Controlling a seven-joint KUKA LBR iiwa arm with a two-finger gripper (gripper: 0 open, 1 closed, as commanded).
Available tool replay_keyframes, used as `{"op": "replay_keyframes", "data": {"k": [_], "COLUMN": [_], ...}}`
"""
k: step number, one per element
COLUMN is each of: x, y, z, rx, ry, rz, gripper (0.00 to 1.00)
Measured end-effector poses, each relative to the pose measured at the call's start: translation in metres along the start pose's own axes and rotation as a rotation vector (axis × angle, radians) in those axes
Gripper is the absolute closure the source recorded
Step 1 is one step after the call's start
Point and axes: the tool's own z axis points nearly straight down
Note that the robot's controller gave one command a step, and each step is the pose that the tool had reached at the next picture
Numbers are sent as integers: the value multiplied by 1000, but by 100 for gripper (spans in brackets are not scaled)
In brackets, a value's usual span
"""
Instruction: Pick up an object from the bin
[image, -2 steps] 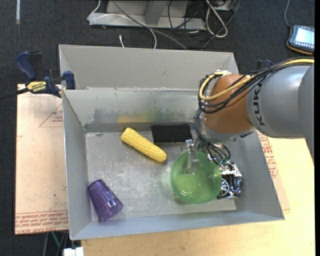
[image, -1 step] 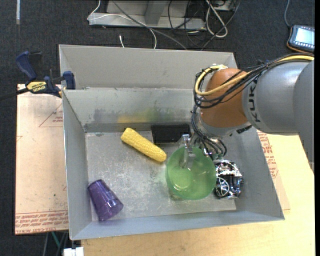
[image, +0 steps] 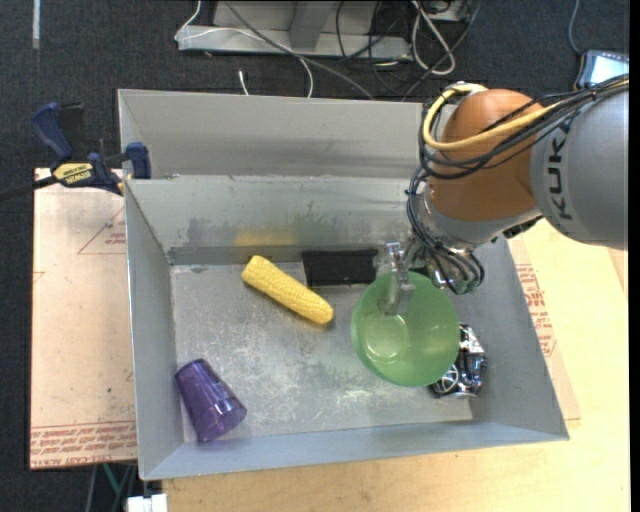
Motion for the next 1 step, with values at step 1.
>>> {"op": "replay_keyframes", "data": {"k": [1], "x": [1], "y": [-17], "z": [-73], "rx": [0], "ry": [-5], "rz": [21], "gripper": [100]}}
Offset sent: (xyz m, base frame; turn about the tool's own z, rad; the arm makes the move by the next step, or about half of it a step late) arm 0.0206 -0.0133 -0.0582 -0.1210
